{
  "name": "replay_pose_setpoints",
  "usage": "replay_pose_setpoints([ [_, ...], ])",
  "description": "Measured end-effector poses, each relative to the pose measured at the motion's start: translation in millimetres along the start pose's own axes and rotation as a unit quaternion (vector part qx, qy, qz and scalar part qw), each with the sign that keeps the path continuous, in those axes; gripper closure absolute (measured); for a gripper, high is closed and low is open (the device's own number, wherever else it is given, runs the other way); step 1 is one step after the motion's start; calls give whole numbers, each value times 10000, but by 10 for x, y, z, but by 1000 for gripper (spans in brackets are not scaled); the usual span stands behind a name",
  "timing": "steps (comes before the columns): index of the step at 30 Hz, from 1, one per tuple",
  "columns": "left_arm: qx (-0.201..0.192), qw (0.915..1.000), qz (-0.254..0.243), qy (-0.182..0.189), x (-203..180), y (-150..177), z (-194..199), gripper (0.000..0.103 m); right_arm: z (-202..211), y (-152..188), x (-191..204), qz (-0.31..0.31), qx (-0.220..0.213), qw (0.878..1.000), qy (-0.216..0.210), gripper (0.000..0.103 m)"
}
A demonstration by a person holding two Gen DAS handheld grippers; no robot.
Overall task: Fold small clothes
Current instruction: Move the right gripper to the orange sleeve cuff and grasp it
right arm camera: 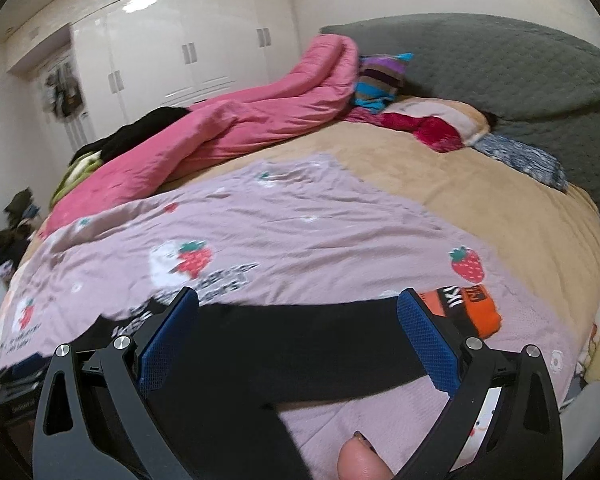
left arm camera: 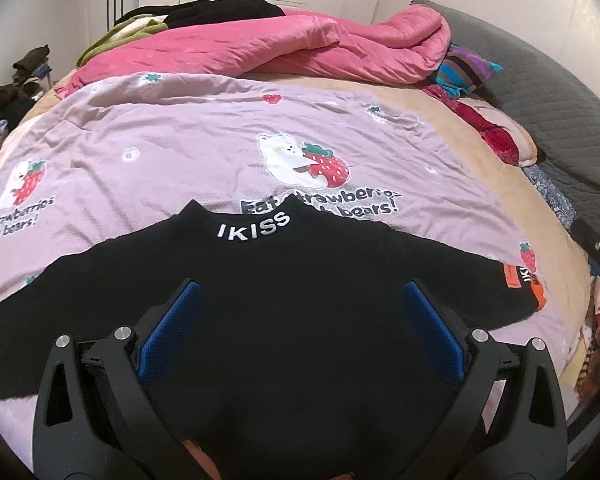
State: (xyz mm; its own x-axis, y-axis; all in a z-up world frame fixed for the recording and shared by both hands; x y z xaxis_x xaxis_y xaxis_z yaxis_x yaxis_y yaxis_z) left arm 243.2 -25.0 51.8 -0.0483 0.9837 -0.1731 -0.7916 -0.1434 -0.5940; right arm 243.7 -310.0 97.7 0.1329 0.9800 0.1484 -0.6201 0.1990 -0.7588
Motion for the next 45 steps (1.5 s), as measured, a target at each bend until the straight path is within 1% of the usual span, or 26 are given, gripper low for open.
replay_pose_setpoints([
  [5, 135, 9998, -153, -54, -24, 12, -248, 8, -265, 5, -218, -255, 100, 9992, 297, 4],
  [9, 218, 9994, -252, -48, -33, 38, -430, 8, -501, 87, -396, -395, 236, 9973, 579, 4],
  [16, 390, 9991, -159, -24, 37, 108, -718, 8, -892, 327, -815, -958, 597, 9895, 906, 4],
  [20, 475, 9988, -123, -61, 63, 156, -812, 8, -1087, 490, -1194, -1525, 842, 9772, 1211, 4],
  [24, 501, 9986, -147, -99, 48, 183, -861, 8, -1203, 641, -1562, -2094, 1125, 9619, 1350, 4],
  [27, 531, 9984, -155, -83, 38, 201, -895, 8, -1297, 710, -1739, -2252, 1270, 9545, 1487, 4],
  [31, 575, 9983, -98, -41, 48, 204, -935, 8, -1438, 767, -1892, -2507, 1383, 9490, 1318, 4],
  [35, 575, 9983, -29, -4, 74, 190, -947, 8, -1544, 760, -1973, -2684, 1276, 9474, 1185, 5],
  [36, 577, 9983, 5, 12, 94, 185, -946, 8, -1550, 746, -1995, -2772, 1183, 9469, 1118, 7],
  [37, 574, 9983, 28, 22, 104, 179, -944, 8, -1563, 734, -2018, -2861, 1117, 9457, 1068, 19],
  [38, 575, 9983, 63, 22, 130, 170, -945, 8, -1571, 721, -2055, -2954, 1057, 9432, 1091, 37],
  [39, 572, 9983, 88, 10, 144, 168, -944, 8, -1573, 709, -2089, -3024, 997, 9413, 1121, 47],
  [40, 571, 9983, 111, 3, 163, 163, -943, 8, -1554, 702, -2114, -3113, 920, 9393, 1112, 63],
  [41, 573, 9983, 122, -2, 175, 162, -940, 8, -1536, 698, -2122, -3159, 885, 9383, 1092, 77],
  [43, 591, 9981, 155, -61, 210, 153, -922, 8, -1465, 648, -2098, -3143, 796, 9409, 980, 87],
  [44, 599, 9980, 186, -75, 225, 147, -904, 8, -1422, 616, -2066, -3110, 725, 9431, 929, 88],
  [45, 594, 9979, 241, 7, 240, 134, -862, 8, -1361, 572, -2019, -3070, 612, 9461, 831, 89],
])
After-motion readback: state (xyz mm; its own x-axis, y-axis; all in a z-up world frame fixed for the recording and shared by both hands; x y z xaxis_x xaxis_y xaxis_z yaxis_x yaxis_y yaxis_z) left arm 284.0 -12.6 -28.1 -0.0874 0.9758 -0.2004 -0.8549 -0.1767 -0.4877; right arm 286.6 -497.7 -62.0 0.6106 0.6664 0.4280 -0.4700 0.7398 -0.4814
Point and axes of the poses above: each gripper's, at about its wrist camera, not at the fingertips, and z roughly against the way its jaws point, x to its left, y to its underside, the point moved 2 cm from there along -z, roughly the way its jaws point, and after that the axes turned 3 degrees about x, right-handed, at the moved point
